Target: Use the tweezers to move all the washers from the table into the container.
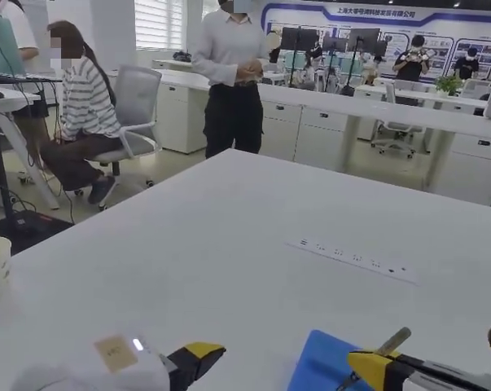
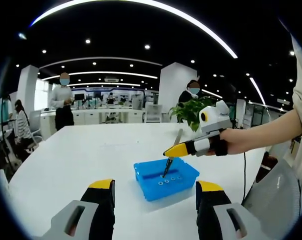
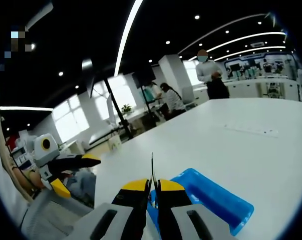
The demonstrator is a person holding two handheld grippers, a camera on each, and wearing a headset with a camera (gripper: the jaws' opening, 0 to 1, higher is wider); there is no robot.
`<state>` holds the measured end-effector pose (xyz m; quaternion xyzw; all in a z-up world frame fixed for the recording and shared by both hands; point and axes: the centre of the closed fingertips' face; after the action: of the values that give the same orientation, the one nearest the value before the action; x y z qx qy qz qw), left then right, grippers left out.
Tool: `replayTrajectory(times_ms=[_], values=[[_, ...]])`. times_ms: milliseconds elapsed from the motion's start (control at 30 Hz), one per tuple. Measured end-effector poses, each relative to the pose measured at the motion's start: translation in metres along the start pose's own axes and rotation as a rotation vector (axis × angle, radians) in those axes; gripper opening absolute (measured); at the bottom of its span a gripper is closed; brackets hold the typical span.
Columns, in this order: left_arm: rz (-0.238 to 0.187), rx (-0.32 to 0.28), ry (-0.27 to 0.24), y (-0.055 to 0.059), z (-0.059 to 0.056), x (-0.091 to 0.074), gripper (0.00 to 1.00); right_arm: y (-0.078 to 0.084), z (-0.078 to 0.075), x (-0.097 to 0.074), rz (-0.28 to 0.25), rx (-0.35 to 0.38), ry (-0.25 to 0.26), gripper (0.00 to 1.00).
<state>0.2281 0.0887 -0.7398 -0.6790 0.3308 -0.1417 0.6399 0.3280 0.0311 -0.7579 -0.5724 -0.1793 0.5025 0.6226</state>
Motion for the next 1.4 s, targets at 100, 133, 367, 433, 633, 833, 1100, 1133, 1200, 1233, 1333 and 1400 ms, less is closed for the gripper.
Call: replayTrajectory(times_ms=[100, 133, 367, 433, 633, 833, 1100, 1133, 1200, 1233, 1333, 1400], values=[[0.001, -0.001, 0.001, 0.001, 0.0, 0.0, 0.65, 0.002, -0.007, 0.01, 0.013, 0.0, 0.01, 0.02], [0.001, -0.001, 0.001, 0.001, 0.0, 0.0, 0.65, 0.003, -0.01, 0.014, 0.019, -0.003, 0.015, 0.02], [0.001, -0.006, -0.003, 0.001, 0.001, 0.0, 0.65, 0.009, -0.026, 0.035, 0.051, 0.02, 0.045, 0.02], [-0.004, -0.008, -0.006, 0.0, 0.001, 0.0, 0.65, 0.013, -0.028, 0.039, 0.068, 0.009, 0.048, 0.02], [-0.01, -0.015, -0.006, 0.0, 0.002, 0.0, 0.65, 0.021, -0.03, 0.046, 0.103, -0.027, 0.053, 0.03], [-0.009, -0.013, -0.005, 0.0, 0.002, 0.0, 0.65, 0.027, -0.031, 0.051, 0.129, -0.069, 0.055, 0.03], [-0.009, -0.013, -0.005, 0.0, 0.003, 0.0, 0.65, 0.036, -0.028, 0.054, 0.169, -0.14, 0.049, 0.03], [-0.009, -0.013, -0.004, 0.0, 0.002, 0.0, 0.65, 0.037, -0.029, 0.055, 0.172, -0.154, 0.048, 0.03], [-0.008, -0.013, -0.004, 0.0, 0.003, 0.0, 0.65, 0.039, -0.03, 0.056, 0.18, -0.172, 0.047, 0.03], [-0.008, -0.012, -0.005, 0.0, 0.003, 0.0, 0.65, 0.04, -0.029, 0.056, 0.184, -0.178, 0.046, 0.03], [-0.009, -0.013, -0.004, -0.001, 0.003, 0.0, 0.65, 0.042, -0.028, 0.056, 0.191, -0.192, 0.042, 0.03], [-0.009, -0.013, -0.004, -0.001, 0.002, 0.0, 0.65, 0.042, -0.027, 0.056, 0.188, -0.2, 0.041, 0.03]])
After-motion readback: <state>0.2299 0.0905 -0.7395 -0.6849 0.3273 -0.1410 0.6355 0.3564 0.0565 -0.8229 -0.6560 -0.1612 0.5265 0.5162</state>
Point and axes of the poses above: the centre of the closed fingertips' face, and the gripper's own axes: x roughly forward along the fingers, z roughly to its left, y roughly out of its underside, and after that the axes turned 14 degrees about y, right-handed
